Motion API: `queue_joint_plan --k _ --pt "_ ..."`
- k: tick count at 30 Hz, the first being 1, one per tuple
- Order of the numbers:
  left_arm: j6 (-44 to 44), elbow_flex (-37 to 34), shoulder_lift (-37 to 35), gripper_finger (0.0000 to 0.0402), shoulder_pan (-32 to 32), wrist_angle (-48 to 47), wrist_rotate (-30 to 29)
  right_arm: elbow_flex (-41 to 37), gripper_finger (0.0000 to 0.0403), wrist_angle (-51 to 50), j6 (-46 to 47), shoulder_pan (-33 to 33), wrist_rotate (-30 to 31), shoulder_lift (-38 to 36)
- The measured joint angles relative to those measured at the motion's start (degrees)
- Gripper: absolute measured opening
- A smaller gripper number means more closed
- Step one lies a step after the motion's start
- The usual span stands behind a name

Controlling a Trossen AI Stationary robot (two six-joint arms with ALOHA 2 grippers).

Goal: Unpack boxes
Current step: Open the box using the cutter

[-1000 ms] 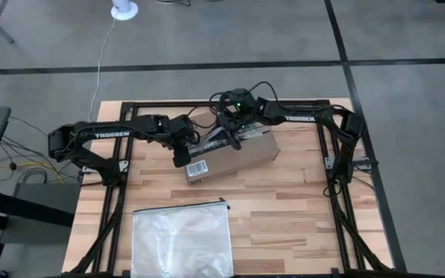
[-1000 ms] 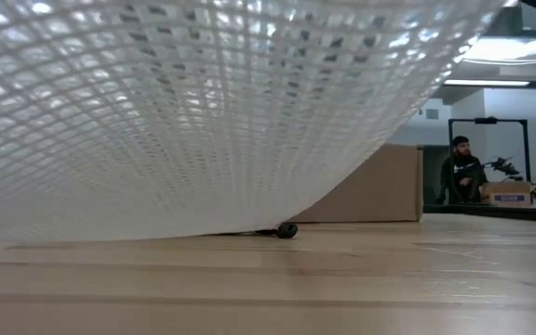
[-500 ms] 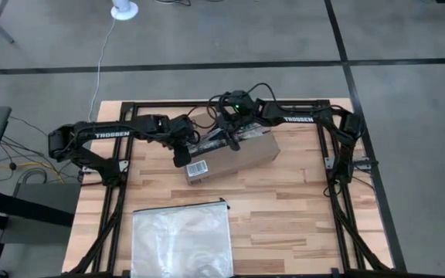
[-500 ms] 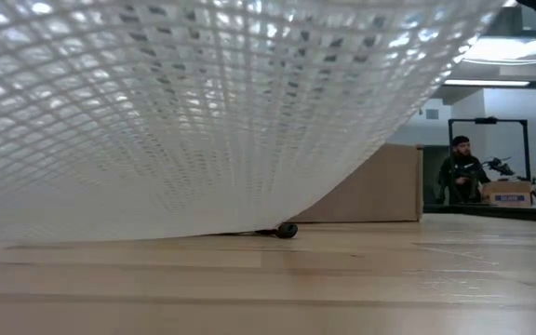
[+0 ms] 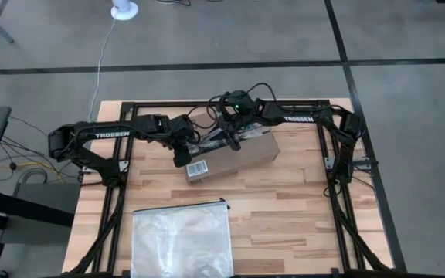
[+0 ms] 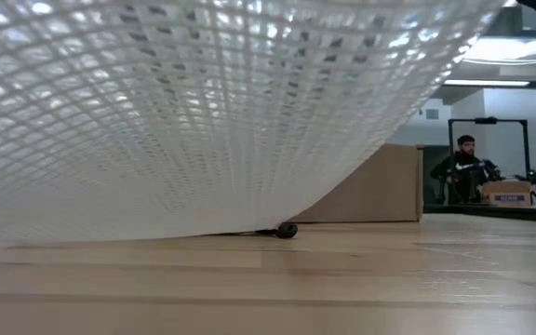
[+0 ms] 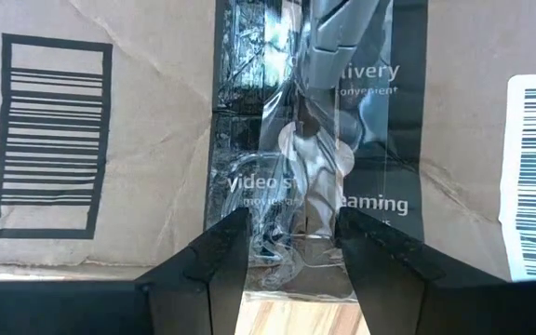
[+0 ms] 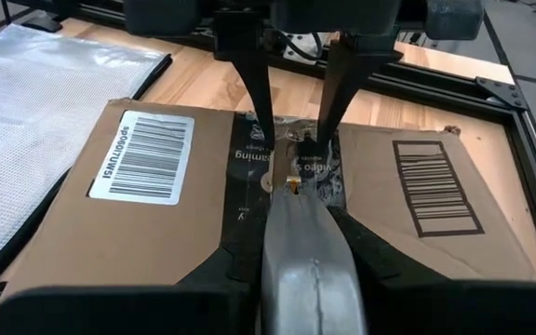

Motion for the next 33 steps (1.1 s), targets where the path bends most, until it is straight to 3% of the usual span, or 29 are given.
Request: queue_joint_plan --k 33 --pt "0.1 0.0 0.0 0.0152 -0.2 -1.0 0.1 1.7 0.0061 -1.5 -0.5 1.3 1.5 0.7"
